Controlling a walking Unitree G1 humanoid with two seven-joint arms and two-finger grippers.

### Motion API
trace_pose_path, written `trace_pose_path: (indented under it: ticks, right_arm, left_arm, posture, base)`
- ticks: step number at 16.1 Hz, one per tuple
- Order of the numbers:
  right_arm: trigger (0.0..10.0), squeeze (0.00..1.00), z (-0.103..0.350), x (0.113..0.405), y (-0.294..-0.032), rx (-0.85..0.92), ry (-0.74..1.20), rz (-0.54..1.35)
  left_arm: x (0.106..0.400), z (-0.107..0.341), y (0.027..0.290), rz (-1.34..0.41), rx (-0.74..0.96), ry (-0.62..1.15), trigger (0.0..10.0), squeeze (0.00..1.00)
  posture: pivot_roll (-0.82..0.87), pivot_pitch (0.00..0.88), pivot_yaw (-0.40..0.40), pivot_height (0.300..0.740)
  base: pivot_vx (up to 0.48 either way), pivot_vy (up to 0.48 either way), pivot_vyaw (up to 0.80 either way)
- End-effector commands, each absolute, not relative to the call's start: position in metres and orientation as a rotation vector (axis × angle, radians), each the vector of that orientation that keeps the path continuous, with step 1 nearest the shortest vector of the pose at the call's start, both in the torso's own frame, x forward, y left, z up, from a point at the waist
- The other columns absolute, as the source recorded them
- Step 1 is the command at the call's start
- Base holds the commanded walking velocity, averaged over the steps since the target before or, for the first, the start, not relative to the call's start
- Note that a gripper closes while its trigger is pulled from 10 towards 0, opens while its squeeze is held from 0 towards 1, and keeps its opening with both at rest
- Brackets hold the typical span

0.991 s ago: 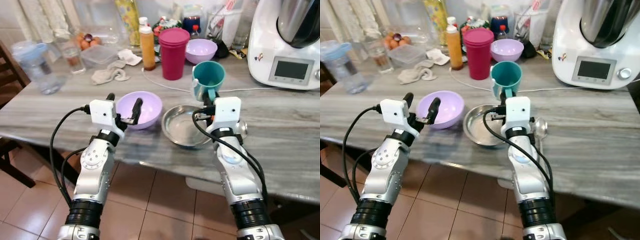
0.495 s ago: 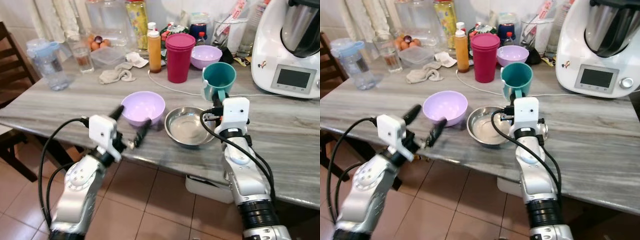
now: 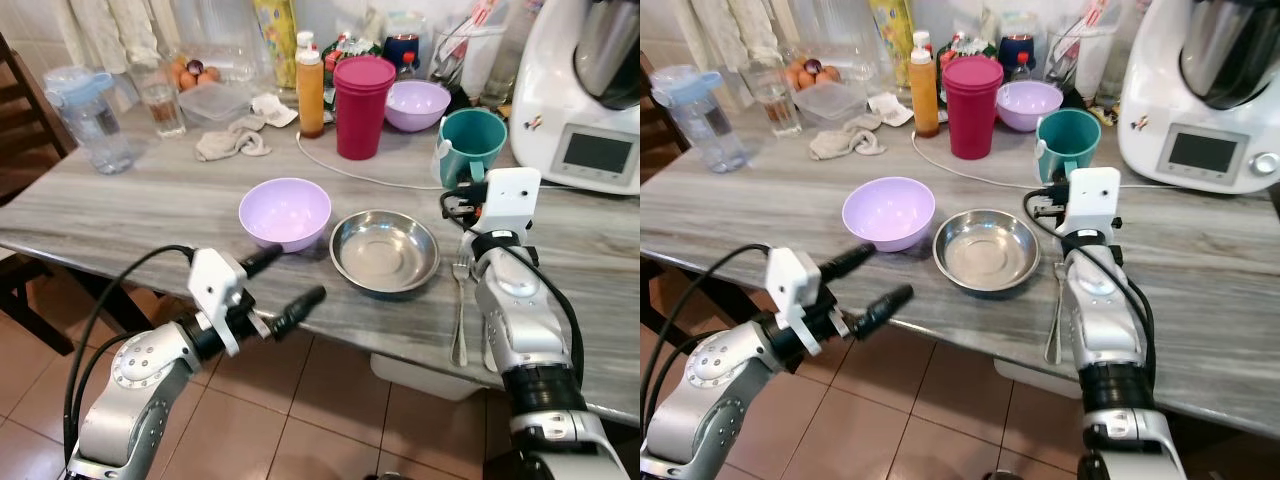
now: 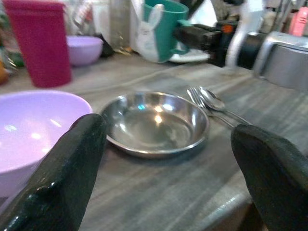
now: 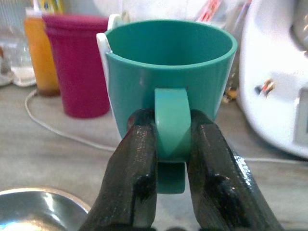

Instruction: Setting the table

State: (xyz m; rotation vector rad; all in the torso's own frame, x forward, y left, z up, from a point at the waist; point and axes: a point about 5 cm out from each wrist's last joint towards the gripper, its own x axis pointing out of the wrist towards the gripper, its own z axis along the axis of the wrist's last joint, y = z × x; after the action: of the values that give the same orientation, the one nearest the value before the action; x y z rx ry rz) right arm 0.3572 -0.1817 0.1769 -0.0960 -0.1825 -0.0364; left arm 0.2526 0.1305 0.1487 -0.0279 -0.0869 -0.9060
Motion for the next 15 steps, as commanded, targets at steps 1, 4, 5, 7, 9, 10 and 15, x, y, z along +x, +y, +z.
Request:
trace_pose_path:
  ticks: [1,4,5,7,9,10,15]
  right_arm:
    - [10.0,0.0,0.18,0.36,-0.18,-0.091,-0.189,-0.021]
    - [10.0,0.0,0.168,0.373,-0.169,-0.043,-0.108,0.063]
    - [10.0,0.0,0.167,0.374,-0.168,-0.038,-0.101,0.065]
    - [10.0,0.0,0.161,0.377,-0.166,0.006,-0.066,0.076]
    - [10.0,0.0,0.159,0.378,-0.162,-0.002,-0.059,0.098]
    - [10.0,0.0,0.157,0.379,-0.161,-0.01,-0.049,0.098]
    - [10.0,0.0,0.145,0.377,-0.167,-0.03,-0.013,0.072]
  left_arm:
    - [0.249,0.151,0.128,-0.939,-0.027,-0.086,10.0,0.0]
    - [0.246,0.151,0.12,-0.971,-0.024,-0.075,10.0,0.0]
    - [0.246,0.151,0.12,-0.969,-0.027,-0.077,10.0,0.0]
    - [0.244,0.151,0.119,-0.964,-0.038,-0.076,10.0,0.0]
    - [0.242,0.151,0.117,-0.963,-0.047,-0.074,10.0,0.0]
    - [0.241,0.15,0.116,-0.964,-0.048,-0.072,10.0,0.0]
    - [0.241,0.149,0.114,-0.968,-0.054,-0.065,10.0,0.0]
  posture:
    - [-0.09,0.122,0.04,0.74]
    - [-0.07,0.138,0.041,0.74]
    - [-0.07,0.138,0.041,0.74]
    - [-0.07,0.139,0.038,0.74]
    - [-0.06,0.14,0.034,0.74]
    - [-0.06,0.14,0.034,0.74]
    - [-0.06,0.137,0.036,0.74]
  base:
    - [0.0,0.0,0.0]
    - [0.0,0.0,0.0]
    - [0.0,0.0,0.0]
    - [0.0,0.0,0.0]
    - [0.0,0.0,0.0]
    - [0.0,0.0,0.0]
    - [0.0,0.0,0.0]
